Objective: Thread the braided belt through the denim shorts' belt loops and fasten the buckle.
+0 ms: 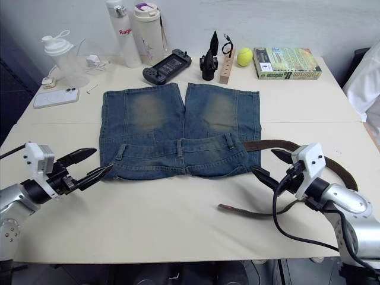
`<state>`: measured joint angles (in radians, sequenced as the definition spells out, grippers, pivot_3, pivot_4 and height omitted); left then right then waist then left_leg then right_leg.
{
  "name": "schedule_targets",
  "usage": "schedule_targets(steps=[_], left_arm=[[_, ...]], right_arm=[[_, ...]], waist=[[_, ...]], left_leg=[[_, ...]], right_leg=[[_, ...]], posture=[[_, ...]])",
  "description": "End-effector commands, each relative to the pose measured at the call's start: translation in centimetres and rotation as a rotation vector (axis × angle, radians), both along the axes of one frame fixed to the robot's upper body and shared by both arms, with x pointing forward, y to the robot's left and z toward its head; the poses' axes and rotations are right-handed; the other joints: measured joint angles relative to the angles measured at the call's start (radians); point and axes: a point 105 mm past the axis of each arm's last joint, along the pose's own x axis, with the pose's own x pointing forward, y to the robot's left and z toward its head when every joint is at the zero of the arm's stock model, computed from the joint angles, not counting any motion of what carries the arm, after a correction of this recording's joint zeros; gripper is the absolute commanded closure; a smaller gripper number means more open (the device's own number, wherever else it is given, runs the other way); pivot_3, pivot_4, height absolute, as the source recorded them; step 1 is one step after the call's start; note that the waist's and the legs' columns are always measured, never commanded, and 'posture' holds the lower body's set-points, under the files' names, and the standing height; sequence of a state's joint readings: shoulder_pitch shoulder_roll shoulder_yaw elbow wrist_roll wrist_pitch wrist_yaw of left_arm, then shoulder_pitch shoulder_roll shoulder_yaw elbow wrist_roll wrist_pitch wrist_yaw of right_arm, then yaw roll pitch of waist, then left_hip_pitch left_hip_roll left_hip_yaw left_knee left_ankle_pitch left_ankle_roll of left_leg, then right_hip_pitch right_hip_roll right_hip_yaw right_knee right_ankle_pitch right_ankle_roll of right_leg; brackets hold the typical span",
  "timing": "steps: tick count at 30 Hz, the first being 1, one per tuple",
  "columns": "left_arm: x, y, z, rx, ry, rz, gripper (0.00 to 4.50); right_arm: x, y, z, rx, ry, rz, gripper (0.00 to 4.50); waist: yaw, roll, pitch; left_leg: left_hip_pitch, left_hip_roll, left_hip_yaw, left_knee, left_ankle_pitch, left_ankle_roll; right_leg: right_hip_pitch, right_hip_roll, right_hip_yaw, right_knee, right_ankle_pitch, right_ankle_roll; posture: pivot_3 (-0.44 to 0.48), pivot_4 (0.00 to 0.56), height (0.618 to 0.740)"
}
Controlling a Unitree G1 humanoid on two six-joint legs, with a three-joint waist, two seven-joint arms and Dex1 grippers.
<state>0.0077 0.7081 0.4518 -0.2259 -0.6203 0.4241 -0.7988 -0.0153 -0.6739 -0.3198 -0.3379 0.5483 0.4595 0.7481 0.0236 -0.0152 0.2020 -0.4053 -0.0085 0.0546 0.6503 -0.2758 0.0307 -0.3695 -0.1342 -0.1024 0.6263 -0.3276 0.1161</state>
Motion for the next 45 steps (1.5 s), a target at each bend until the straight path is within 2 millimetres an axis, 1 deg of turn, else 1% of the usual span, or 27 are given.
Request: schedule_targets(steps=[1, 13, 16, 19, 22, 24, 26, 29, 30, 34, 38, 41, 42, 43, 44, 45], left_arm=[[-0.2, -0.5, 0.8, 0.016, -0.028, -0.026, 0.05], [-0.3, -1.0, 0.9, -0.003, -0.034, -0.050, 0.05], [-0.3, -1.4, 0.7, -0.039, -0.018, -0.075, 0.05], [-0.8, -2.4, 0.2, -0.012, 0.000, -0.132, 0.05], [-1.3, -3.3, 0.0, 0.005, 0.020, -0.196, 0.05], [-1.8, -3.8, -0.4, 0.040, 0.040, -0.244, 0.05], [-1.8, -3.9, -0.5, 0.051, 0.050, -0.266, 0.05], [-1.6, -4.2, -0.4, 0.051, 0.049, -0.281, 0.05], [-1.6, -4.3, -0.3, 0.050, 0.048, -0.286, 0.05], [-1.8, -4.7, -0.4, 0.044, 0.052, -0.298, 0.05], [-1.9, -4.7, -0.5, 0.041, 0.053, -0.294, 0.05], [-1.8, -4.5, -0.4, 0.040, 0.052, -0.288, 0.00], [-1.8, -4.5, -0.4, 0.040, 0.052, -0.288, 0.00], [-1.8, -4.5, -0.4, 0.041, 0.052, -0.287, 0.00], [-1.8, -4.5, -0.4, 0.042, 0.052, -0.287, 0.00], [-1.8, -4.4, -0.4, 0.043, 0.051, -0.287, 0.00]], right_arm=[[0.0, 0.4, 0.6, 0.000, -0.035, 0.012, 0.00], [-0.3, 0.7, 0.4, -0.009, -0.006, 0.047, 0.00], [-0.4, 0.9, 0.2, -0.035, 0.012, 0.077, 0.00], [-0.7, 1.4, 0.7, -0.055, 0.018, 0.130, 0.00], [-1.9, 2.1, 0.8, -0.097, 0.072, 0.238, 0.00], [-3.6, 2.5, 0.1, -0.168, 0.173, 0.361, 0.00], [-5.7, 2.6, -0.9, -0.244, 0.323, 0.481, 0.00], [-7.2, 2.4, -1.8, -0.336, 0.426, 0.563, 0.00], [-7.3, 2.3, -2.1, -0.365, 0.431, 0.571, 0.00], [-6.1, 0.7, -4.3, -0.580, 0.408, 0.498, 0.00], [-5.9, 0.0, -5.8, -0.634, 0.429, 0.481, 0.00], [-5.9, -0.3, -6.7, -0.681, 0.422, 0.489, 0.79], [-6.0, -0.3, -6.9, -0.686, 0.420, 0.499, 1.28], [-6.0, -0.2, -6.9, -0.680, 0.417, 0.508, 1.89], [-6.0, -0.1, -7.0, -0.671, 0.412, 0.516, 2.40], [-6.1, 0.0, -7.0, -0.663, 0.408, 0.521, 2.75]], waist=[[0.000, 0.000, 0.000], [0.000, 0.000, 0.000], [0.000, 0.000, 0.000], [0.000, 0.000, 0.000], [0.000, 0.000, 0.000], [0.000, 0.000, 0.000], [0.001, 0.000, 0.000], [0.001, 0.000, 0.000], [0.001, 0.000, 0.000], [0.001, 0.000, 0.000], [0.001, 0.000, 0.000], [0.002, 0.000, 0.000], [0.002, 0.000, 0.000], [0.003, 0.000, 0.000], [0.003, 0.000, 0.000], [0.003, 0.000, 0.000]], left_leg=[[0.000, 0.000, 0.000, 0.000, 0.000, 0.000], [0.000, 0.000, 0.000, 0.000, 0.000, 0.000], [0.000, 0.000, 0.000, 0.000, 0.000, 0.000], [0.000, 0.000, 0.000, 0.000, 0.000, 0.000], [0.000, 0.000, 0.000, 0.000, 0.000, 0.000], [0.000, 0.000, 0.000, 0.001, 0.000, 0.000], [0.000, 0.000, 0.000, 0.001, 0.000, 0.000], [0.000, 0.002, 0.000, 0.001, -0.001, 0.001], [0.001, 0.002, -0.001, 0.002, -0.001, 0.001], [0.002, 0.003, 0.000, 0.002, -0.002, 0.000], [0.001, 0.003, 0.000, 0.003, -0.002, 0.000], [0.002, 0.003, -0.001, 0.004, -0.002, 0.000], [0.002, 0.003, -0.001, 0.004, -0.002, 0.000], [0.003, 0.003, -0.001, 0.004, -0.002, 0.000], [0.003, 0.003, -0.002, 0.005, -0.002, -0.001], [0.003, 0.003, -0.003, 0.005, -0.003, -0.001]], right_leg=[[0.000, 0.000, 0.000, 0.000, 0.000, 0.000], [0.000, 0.000, 0.000, 0.000, 0.000, 0.000], [0.000, 0.000, 0.000, 0.000, 0.000, 0.000], [0.000, 0.000, 0.000, 0.000, 0.000, 0.000], [0.000, 0.000, 0.000, 0.000, 0.000, 0.000], [0.000, 0.000, 0.000, 0.000, 0.000, 0.000], [0.000, 0.000, 0.000, 0.000, 0.000, 0.000], [0.002, -0.002, 0.000, -0.002, 0.000, 0.000], [0.004, -0.002, -0.001, -0.004, 0.000, 0.000], [0.004, -0.002, -0.001, -0.004, 0.000, 0.000], [0.004, -0.001, -0.001, -0.004, 0.000, 0.000], [0.005, 0.000, -0.001, -0.004, 0.000, 0.000], [0.006, 0.000, -0.001, -0.004, 0.000, 0.000], [0.006, 0.000, -0.002, -0.005, 0.000, 0.000], [0.007, 0.000, -0.002, -0.005, 0.000, 0.000], [0.008, 0.000, -0.002, -0.005, 0.000, 0.000]], posture=[[0.000, 0.150, 0.723], [0.000, 0.150, 0.723], [0.000, 0.150, 0.723], [0.000, 0.150, 0.723], [0.000, 0.150, 0.723], [0.000, 0.150, 0.723], [0.000, 0.150, 0.723], [0.000, 0.150, 0.723], [0.000, 0.150, 0.723], [0.000, 0.150, 0.723], [0.000, 0.150, 0.723], [0.000, 0.150, 0.723], [0.000, 0.150, 0.723], [0.000, 0.150, 0.723], [0.000, 0.150, 0.723], [0.000, 0.150, 0.723]])
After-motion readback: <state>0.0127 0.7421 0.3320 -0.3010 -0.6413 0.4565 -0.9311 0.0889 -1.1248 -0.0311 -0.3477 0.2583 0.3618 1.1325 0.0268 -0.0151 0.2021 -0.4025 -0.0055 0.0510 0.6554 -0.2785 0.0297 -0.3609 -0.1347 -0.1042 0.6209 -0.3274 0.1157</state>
